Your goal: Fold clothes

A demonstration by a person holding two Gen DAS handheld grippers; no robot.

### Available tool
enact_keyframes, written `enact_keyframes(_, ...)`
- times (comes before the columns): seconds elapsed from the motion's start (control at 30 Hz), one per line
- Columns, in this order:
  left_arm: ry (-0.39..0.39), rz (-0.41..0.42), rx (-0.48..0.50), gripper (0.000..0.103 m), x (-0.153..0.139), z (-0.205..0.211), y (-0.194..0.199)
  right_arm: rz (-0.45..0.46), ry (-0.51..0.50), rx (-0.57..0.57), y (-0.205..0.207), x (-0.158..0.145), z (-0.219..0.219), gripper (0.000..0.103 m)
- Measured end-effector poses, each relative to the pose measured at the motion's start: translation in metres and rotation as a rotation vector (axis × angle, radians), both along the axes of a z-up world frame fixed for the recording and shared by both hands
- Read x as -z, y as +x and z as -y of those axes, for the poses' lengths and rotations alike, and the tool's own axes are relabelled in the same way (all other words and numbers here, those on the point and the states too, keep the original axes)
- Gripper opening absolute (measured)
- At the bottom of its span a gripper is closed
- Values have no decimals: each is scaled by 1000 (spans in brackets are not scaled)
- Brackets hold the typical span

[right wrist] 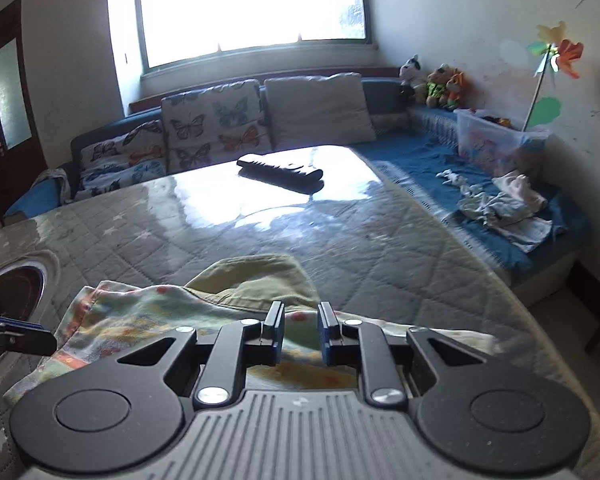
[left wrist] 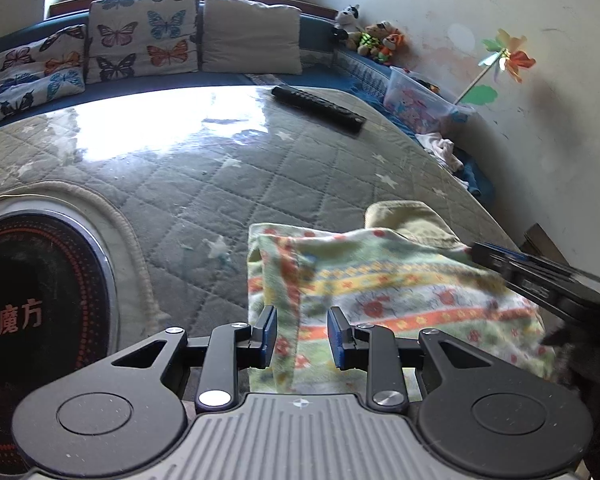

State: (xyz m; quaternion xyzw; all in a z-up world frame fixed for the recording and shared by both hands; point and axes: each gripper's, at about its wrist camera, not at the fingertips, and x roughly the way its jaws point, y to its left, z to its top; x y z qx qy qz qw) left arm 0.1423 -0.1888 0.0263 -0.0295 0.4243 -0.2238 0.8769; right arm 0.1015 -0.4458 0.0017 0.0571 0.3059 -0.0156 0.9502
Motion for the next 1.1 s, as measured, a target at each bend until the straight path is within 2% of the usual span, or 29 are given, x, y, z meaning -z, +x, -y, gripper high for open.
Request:
enact_keyframes(0.2, 45, 21, 29, 30, 8, 6, -6, -33, -14, 4, 19, 11, -4, 17)
enact_keyframes(0.27, 55, 29, 31, 35, 10, 6, -9, -37, -19, 2, 21, 10, -5, 17)
enact_keyframes(0.53, 60, 47, 32, 43, 10, 2, -18, 8, -36, -82, -19, -9, -30, 18)
enact_keyframes(0.73, 69, 63, 49, 48, 10, 0, -30, 5, 0, -108, -46, -10, -46, 19)
enact_keyframes(0.83, 67, 59, 45, 48, 12, -4, -34, 7, -11, -125, -57, -10, -56, 34)
enact_keyframes(1.1, 70, 53, 46, 51, 19, -16, -42, 4, -58, -133, -91, 2, -85, 37)
